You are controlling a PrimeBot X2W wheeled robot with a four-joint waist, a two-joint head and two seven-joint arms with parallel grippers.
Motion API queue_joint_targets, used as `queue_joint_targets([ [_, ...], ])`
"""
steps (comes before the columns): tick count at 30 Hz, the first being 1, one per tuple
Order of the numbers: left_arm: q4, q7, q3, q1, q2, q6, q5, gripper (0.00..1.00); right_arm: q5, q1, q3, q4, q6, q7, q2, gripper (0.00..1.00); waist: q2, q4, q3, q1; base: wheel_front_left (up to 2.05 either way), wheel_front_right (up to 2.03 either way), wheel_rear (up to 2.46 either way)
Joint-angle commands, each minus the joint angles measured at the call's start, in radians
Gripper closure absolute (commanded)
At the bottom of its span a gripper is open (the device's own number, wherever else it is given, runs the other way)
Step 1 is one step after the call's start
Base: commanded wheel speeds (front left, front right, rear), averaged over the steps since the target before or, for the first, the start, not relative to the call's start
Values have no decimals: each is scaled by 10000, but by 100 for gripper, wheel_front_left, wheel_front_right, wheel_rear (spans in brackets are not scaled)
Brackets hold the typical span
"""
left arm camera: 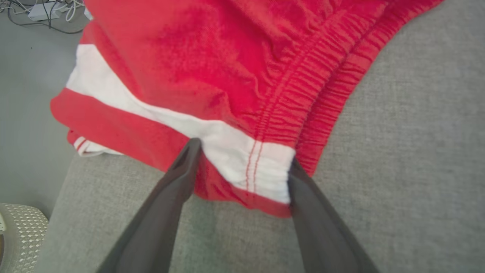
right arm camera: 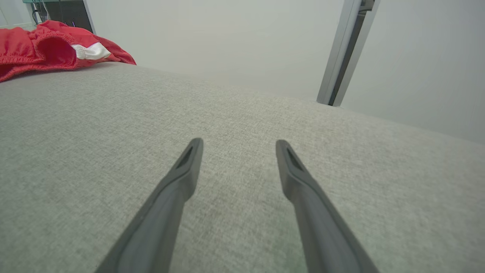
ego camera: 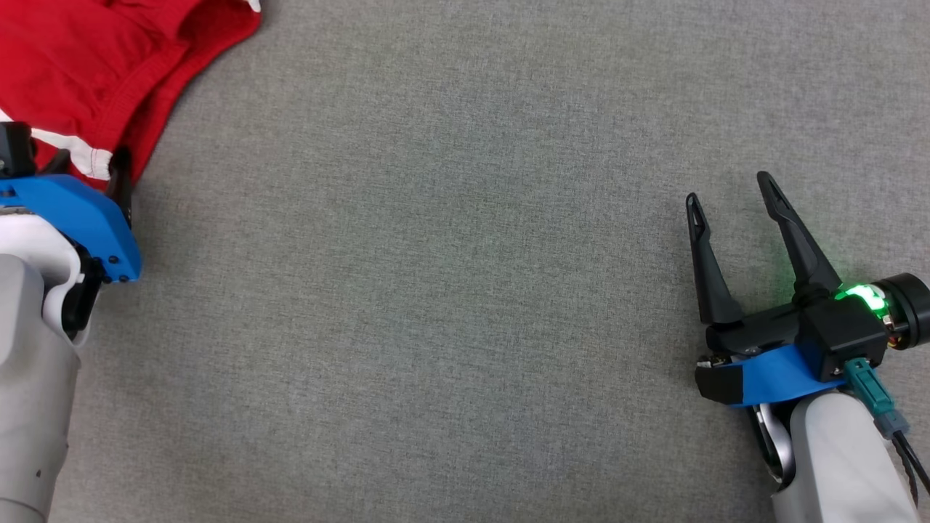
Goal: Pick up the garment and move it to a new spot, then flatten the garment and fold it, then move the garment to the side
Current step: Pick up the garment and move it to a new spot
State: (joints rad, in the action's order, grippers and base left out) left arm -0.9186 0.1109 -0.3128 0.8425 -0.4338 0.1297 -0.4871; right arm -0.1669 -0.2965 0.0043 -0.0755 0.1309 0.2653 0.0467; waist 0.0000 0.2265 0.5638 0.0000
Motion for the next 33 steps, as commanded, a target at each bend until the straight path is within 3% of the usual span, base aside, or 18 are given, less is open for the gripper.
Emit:
queue_joint_targets([
  [1,-177,118,-131,104,138,3,-123,0,-81,-39,-93,-161,-3,-13,68,0,0,-15,18,0,0,0,0],
  [2,-275,165,-194,134,169,3,-179,2,-77,-38,-115,-159,-3,-13,69,0,0,-30,31,0,0,0,0],
  [3,-352,149,-263,172,162,3,-224,15,-61,-45,-136,-157,-3,-13,69,0,0,-42,36,0,0,0,0],
  [4,-423,74,-318,198,144,3,-273,33,-40,-52,-148,-159,-3,-15,69,0,0,-52,34,0,0,0,0],
  [7,-570,-222,-391,404,76,4,-320,100,32,-86,-181,-185,-3,-15,69,0,0,-65,-18,0,0,0,0],
  [19,44,-1408,-1141,1060,-481,5,60,100,741,0,-143,-492,-1,-4,59,0,0,-261,-1340,0,0,0,0],
  [26,1639,-914,-2135,1374,-851,5,188,100,1345,325,-282,-856,-1,-4,54,0,0,-859,-2665,0,0,0,0],
  [33,3561,-89,-2981,1402,-620,5,-40,100,1753,686,-550,-1098,-1,-4,53,0,0,-1642,-3578,0,0,0,0],
])
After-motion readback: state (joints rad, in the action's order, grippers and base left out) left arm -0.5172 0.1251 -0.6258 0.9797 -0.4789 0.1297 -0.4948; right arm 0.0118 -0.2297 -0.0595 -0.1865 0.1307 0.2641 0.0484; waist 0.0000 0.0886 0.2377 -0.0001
